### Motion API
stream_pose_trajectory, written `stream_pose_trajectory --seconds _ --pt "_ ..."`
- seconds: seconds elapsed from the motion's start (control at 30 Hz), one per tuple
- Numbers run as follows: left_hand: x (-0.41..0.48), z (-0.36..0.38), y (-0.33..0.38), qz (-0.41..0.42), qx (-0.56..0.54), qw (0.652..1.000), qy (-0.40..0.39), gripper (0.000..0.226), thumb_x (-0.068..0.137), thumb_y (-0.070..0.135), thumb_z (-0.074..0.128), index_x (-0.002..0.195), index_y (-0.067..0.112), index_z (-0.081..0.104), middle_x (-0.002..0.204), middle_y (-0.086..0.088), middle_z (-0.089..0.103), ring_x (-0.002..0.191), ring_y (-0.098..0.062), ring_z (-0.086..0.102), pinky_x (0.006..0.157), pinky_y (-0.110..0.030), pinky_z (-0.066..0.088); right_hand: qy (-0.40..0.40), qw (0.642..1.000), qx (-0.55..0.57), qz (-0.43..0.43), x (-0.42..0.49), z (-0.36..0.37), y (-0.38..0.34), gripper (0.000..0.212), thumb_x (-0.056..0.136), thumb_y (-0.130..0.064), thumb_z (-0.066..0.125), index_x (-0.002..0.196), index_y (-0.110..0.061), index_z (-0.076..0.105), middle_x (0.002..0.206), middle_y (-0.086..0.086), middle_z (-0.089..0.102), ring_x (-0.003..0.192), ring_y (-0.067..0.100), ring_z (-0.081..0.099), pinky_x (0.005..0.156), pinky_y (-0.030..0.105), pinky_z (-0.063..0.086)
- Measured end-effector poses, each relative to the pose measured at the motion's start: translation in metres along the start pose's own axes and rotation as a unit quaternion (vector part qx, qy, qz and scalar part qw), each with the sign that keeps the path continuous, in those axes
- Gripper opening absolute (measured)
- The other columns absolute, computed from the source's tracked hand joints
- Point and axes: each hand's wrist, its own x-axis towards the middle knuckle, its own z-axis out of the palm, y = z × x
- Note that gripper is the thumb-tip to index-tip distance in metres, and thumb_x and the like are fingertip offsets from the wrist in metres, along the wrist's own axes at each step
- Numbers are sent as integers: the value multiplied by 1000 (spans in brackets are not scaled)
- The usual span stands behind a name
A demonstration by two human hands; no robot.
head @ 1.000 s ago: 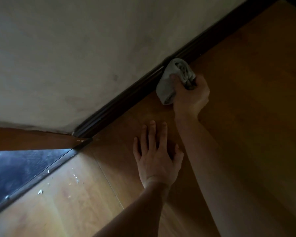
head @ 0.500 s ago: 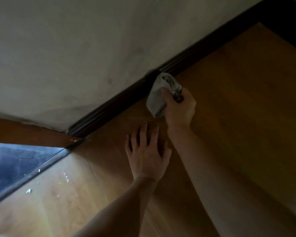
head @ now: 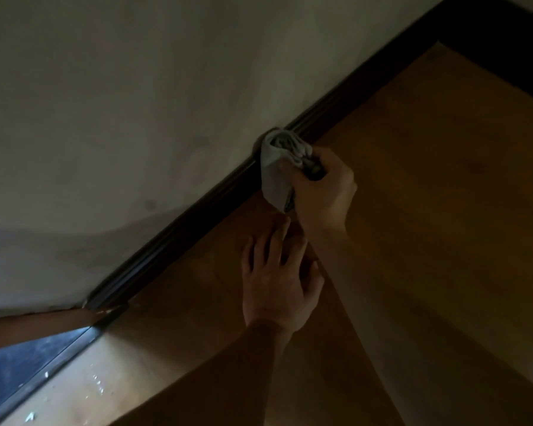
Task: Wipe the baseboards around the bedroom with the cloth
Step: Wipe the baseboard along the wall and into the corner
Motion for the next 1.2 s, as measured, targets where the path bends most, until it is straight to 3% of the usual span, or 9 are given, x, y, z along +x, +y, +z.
stream_pose_trajectory --seconds 0.07,0.2,0.27,0.5,0.73,0.9,1.03,1.13,1.2 --pt "-1 -1 1 -5 -1 1000 8 58 89 52 46 145 36 44 156 -2 42 142 -26 33 118 -54 27 15 1000 -9 3 12 -6 1 13 87 -28 78 95 -25 69 83 -16 64 77 -3 59 62 10 44" --pt "1 0 3 -4 -4 1000 12 62 90 54 43 150 39 40 158 1 40 144 -25 31 119 -52 23 130 990 -4 56 49 -21 6 17 84 -31 80 84 -27 63 76 -15 60 72 5 59 66 40 57" --pt "1 0 2 -3 -2 1000 8 63 90 55 43 151 39 38 159 1 39 144 -25 31 120 -52 22 126 990 12 61 52 -20 8 20 84 -32 80 79 -34 61 80 -11 64 77 11 64 68 45 59" --pt "1 -2 1 -1 2 1000 5 63 89 53 46 149 37 42 150 -4 49 145 -27 35 120 -52 22 14 1000 15 14 25 -11 16 13 85 -26 80 88 -26 68 79 -17 65 74 -3 61 60 21 51" --pt "2 -3 2 -2 -2 1000 -15 67 89 57 45 153 40 35 157 -1 42 148 -24 28 121 -52 21 92 995 -8 23 80 -39 15 17 81 -32 82 84 -35 65 88 -6 70 86 15 69 72 46 59" --pt "2 -4 1 2 -4 1000 -17 66 88 56 46 151 38 38 157 -1 41 148 -25 30 120 -52 21 77 997 -1 -6 71 -34 17 15 84 -31 81 90 -26 68 89 -7 69 85 9 68 69 37 59" --pt "1 -3 0 7 1 1000 -22 62 88 54 46 147 35 43 158 -3 41 147 -28 33 119 -53 19 37 999 -19 -30 75 -36 22 18 82 -31 82 87 -32 65 88 -10 69 85 10 67 67 30 57" --pt "3 -4 0 4 10 999 -34 65 88 55 46 150 37 40 158 -2 40 148 -26 30 120 -51 17 66 997 -28 -27 96 -46 22 20 82 -34 82 88 -25 65 85 -7 67 80 10 66 64 29 55" --pt "3 -4 0 2 8 999 -38 69 88 56 46 153 39 36 159 1 37 149 -24 27 120 -50 16 97 995 -29 -12 112 -55 20 22 83 -33 80 83 -26 60 79 -10 61 72 3 58 59 22 50"
